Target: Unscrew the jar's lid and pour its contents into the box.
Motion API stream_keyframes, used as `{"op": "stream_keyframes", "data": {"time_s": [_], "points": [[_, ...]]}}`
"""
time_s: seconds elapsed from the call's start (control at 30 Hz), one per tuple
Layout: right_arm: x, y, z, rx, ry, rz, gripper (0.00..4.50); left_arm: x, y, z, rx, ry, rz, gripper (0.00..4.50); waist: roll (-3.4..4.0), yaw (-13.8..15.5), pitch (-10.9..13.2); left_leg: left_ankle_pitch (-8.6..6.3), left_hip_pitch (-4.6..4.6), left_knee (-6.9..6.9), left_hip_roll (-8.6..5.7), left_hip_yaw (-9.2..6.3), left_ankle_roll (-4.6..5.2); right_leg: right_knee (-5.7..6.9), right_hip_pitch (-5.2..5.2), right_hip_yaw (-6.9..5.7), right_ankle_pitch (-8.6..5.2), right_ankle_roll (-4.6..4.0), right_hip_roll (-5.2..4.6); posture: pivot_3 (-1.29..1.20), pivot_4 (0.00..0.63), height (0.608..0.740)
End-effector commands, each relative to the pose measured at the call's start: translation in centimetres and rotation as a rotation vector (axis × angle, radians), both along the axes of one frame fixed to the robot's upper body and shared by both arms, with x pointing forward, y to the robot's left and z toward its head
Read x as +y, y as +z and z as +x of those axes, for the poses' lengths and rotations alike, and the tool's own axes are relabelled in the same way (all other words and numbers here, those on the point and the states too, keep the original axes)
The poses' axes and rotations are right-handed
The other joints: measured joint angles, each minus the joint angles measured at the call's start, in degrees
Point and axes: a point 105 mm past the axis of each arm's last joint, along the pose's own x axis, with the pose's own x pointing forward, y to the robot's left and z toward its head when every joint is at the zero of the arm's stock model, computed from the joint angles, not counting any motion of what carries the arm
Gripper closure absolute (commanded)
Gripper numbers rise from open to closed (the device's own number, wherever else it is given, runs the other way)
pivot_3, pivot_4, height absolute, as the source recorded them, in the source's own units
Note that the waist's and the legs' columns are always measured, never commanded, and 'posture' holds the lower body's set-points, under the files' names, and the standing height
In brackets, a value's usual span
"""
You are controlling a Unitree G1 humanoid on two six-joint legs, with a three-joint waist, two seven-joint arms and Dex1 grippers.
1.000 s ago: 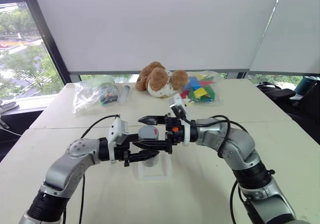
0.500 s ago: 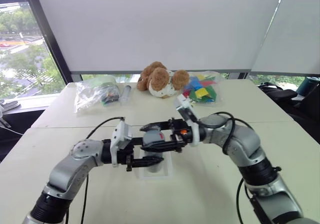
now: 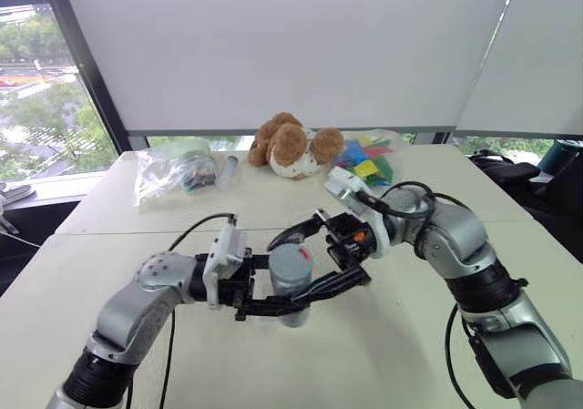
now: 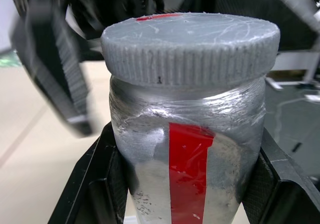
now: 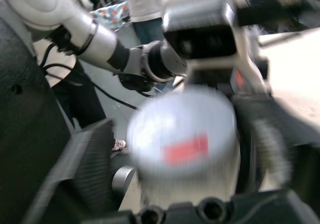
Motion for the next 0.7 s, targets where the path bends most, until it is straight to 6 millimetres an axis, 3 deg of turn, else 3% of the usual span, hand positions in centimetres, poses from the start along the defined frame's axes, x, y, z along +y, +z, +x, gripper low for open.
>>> {"op": "stream_keyframes", "data": {"time_s": [0.03, 0.23, 0.4, 0.7], "points": [[-1.2, 1.9, 0.9, -0.079, -0.102, 0.113, 0.05, 1.1, 0.8, 0.2, -0.033, 0.065, -0.015, 2.3, 0.0, 0.0, 0.0, 0.0, 0.0, 0.0, 0.0, 0.0, 0.0, 0.0, 0.0, 0.0, 0.0, 0.0, -0.01, 0.0, 0.15, 0.74], [-2.2, 1.9, 1.8, -0.106, -0.246, 0.182, 0.05, 2.3, 0.1, 2.0, -0.01, 0.203, -0.022, 2.3, 0.0, 0.0, 0.0, 0.0, 0.0, -0.01, -0.01, 0.0, 0.0, -0.01, 0.01, 0.0, 0.0, 0.0, -0.01, 0.0, 0.15, 0.74], [-0.5, 0.9, 1.0, -0.117, -0.276, 0.205, 0.05, 2.1, 0.1, 3.2, -0.042, 0.268, -0.041, 2.3, 0.0, -0.1, 0.0, 0.0, -0.01, -0.03, -0.01, 0.01, 0.0, 0.0, -0.02, 0.01, 0.0, 0.0, -0.01, 0.0, 0.15, 0.74], [2.1, 1.6, 3.0, -0.178, -0.391, 0.224, 0.05, 1.2, -0.2, 3.0, -0.025, 0.244, -0.036, 2.3, 0.0, 0.1, 0.0, 0.01, 0.0, -0.02, -0.02, 0.0, -0.01, 0.02, -0.03, 0.01, 0.0, 0.0, 0.0, 0.0, 0.15, 0.74]]}}
